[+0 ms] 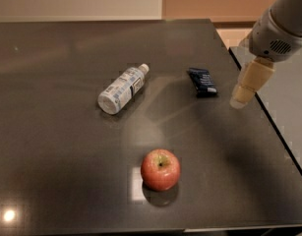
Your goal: Move rxbar blueberry near apple
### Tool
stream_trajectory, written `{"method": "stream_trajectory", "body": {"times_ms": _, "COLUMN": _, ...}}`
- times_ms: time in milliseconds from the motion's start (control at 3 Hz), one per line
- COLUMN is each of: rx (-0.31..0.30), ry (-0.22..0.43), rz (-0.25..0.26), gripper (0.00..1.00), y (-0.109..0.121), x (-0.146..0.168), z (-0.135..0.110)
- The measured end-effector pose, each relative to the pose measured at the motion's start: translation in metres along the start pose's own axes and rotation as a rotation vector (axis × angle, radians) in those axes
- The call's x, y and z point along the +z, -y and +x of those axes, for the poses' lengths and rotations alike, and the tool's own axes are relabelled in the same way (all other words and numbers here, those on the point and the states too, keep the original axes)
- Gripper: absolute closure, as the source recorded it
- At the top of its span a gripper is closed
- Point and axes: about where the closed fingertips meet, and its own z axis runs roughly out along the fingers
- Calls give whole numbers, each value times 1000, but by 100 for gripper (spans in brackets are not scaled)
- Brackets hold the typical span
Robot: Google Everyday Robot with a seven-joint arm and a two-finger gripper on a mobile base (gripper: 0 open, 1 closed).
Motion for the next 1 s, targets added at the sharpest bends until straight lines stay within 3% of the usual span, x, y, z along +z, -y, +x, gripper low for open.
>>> {"method": "stream_trajectory", "body": {"times_ms": 1000, "rx": 41, "ry": 123, "rz": -12, "gripper": 0, "y": 57, "x": 71, "z": -27}}
